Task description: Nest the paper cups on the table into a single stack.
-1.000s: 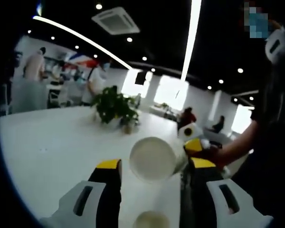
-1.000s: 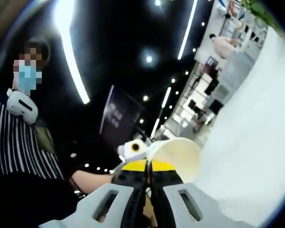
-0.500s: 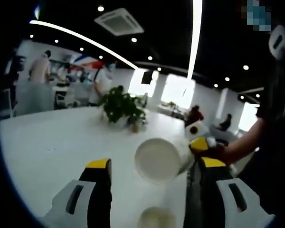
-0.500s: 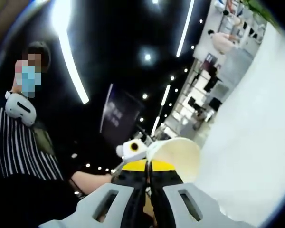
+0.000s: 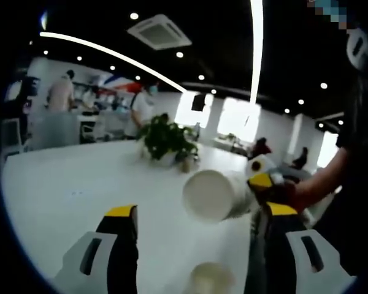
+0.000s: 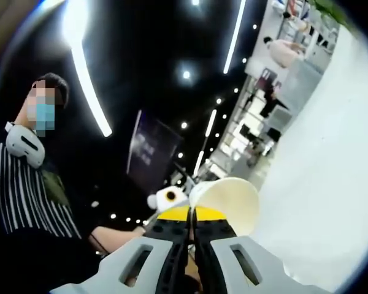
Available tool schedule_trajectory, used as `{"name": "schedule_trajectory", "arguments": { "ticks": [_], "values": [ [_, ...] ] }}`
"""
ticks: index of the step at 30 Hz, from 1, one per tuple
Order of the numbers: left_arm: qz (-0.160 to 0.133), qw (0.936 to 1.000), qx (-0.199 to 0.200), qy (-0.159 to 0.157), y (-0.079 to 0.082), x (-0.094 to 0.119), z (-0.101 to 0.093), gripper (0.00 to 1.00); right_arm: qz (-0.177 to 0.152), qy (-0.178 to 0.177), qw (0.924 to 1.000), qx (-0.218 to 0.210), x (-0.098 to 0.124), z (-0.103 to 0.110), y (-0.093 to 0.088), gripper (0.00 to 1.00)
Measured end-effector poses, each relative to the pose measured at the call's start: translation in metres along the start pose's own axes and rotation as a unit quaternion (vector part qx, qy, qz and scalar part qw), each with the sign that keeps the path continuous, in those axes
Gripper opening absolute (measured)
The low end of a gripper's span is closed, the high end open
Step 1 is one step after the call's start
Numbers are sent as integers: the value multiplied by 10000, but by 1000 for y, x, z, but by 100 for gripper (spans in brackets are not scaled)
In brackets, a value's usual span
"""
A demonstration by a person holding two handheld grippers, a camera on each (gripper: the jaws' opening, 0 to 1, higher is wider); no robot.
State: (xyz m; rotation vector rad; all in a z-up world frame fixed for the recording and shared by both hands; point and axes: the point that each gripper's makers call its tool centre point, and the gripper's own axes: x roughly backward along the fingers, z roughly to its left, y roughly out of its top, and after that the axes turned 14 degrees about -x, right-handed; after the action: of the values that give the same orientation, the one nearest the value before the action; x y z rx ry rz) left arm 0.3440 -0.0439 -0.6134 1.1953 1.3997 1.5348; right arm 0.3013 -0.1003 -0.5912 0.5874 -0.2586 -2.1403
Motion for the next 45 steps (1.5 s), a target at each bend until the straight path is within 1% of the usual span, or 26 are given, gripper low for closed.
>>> {"name": "schedule_trajectory", "arguments": {
  "ticks": [3, 7, 10, 12, 14, 16, 20, 24, 26, 28, 29, 32, 33, 36, 38, 40, 41, 42, 45],
  "values": [
    [-10, 10000, -36, 49, -1, 2, 3, 85, 8, -7, 10000, 12, -1, 1, 4, 0],
    [-25, 9996, -146, 228, 1, 4, 12, 94, -1, -52, 10000, 50, -1, -1, 8, 0],
    [-78, 9995, -123, 293, 3, 9, 17, 94, 0, -75, 10000, 61, -2, -1, 10, 0],
    [-58, 9992, -201, 355, 2, 12, 19, 94, -11, -108, 9999, 121, 0, 0, 13, 0],
    [-31, 9987, -271, 437, 0, 16, 23, 96, -11, -148, 9998, 155, 3, 0, 17, 0],
    [-7, 9987, -213, 471, -3, 20, 24, 97, 16, -196, 9995, 231, 6, 0, 23, 0],
    [73, 9983, -242, 522, -10, 28, 25, 98, 39, -280, 9990, 357, 10, 3, 35, 0],
    [169, 9980, -271, 554, -20, 36, 27, 98, 117, -351, 9981, 500, 10, 6, 44, 0],
    [184, 9978, -251, 585, -22, 39, 26, 98, 168, -410, 9974, 567, 9, 8, 48, 0],
    [192, 9972, -230, 688, -23, 44, 29, 98, 221, -436, 9966, 667, 6, 11, 52, 0],
    [178, 9969, -215, 740, -23, 46, 30, 98, 292, -506, 9957, 714, 5, 10, 53, 0],
    [176, 9951, -225, 942, -26, 53, 38, 98, 668, -729, 9903, 980, 1, 7, 50, 0],
    [185, 9946, -179, 1009, -30, 56, 41, 98, 886, -840, 9868, 1062, -2, 5, 46, 0],
    [176, 9925, -130, 1201, -34, 63, 46, 98, 1351, -886, 9785, 1280, -8, 6, 36, 0],
    [168, 9907, -125, 1342, -37, 69, 48, 98, 1551, -1010, 9726, 1407, -9, 3, 32, 0],
    [161, 9897, -146, 1415, -37, 73, 49, 98, 1605, -996, 9715, 1434, -15, 8, 30, 0],
    [158, 9895, -143, 1432, -37, 74, 49, 98, 1710, -1012, 9688, 1479, -16, 8, 28, 0],
    [167, 9891, -130, 1457, -39, 76, 49, 98, 1864, -1061, 9630, 1630, -17, 7, 25, 0],
    [174, 9878, -96, 1544, -41, 82, 51, 98, 2062, -1186, 9530, 1875, -21, 6, 21, 0]
  ]
}}
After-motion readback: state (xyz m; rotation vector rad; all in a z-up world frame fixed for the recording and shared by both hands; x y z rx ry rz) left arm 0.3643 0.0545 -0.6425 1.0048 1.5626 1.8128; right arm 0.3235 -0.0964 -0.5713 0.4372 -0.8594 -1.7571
